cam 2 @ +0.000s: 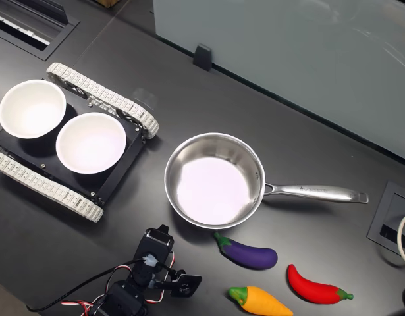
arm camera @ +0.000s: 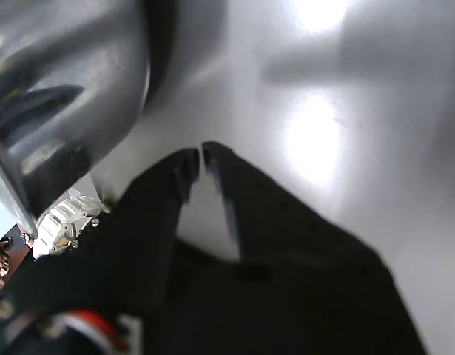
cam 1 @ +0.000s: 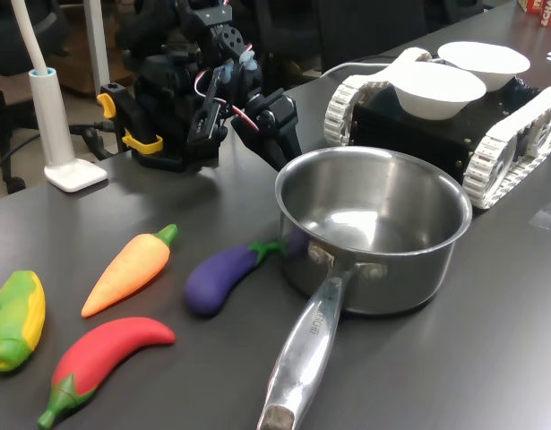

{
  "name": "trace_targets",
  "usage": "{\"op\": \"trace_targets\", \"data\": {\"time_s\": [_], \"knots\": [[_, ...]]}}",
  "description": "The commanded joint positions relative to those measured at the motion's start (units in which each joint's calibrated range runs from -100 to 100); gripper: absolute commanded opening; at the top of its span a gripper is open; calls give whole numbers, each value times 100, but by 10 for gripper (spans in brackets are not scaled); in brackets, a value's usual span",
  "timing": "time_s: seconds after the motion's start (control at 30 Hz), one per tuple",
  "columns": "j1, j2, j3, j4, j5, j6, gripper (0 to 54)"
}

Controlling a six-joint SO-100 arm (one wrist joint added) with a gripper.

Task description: Pick up the chilli and place them in the pan

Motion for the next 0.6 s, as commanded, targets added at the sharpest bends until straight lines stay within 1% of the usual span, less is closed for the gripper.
{"op": "trace_targets", "data": {"time_s": [0.0,0.57], "knots": [[-11,-92,-164,-74,269,-55,2],[-56,-92,-164,-74,278,-55,2]]}}
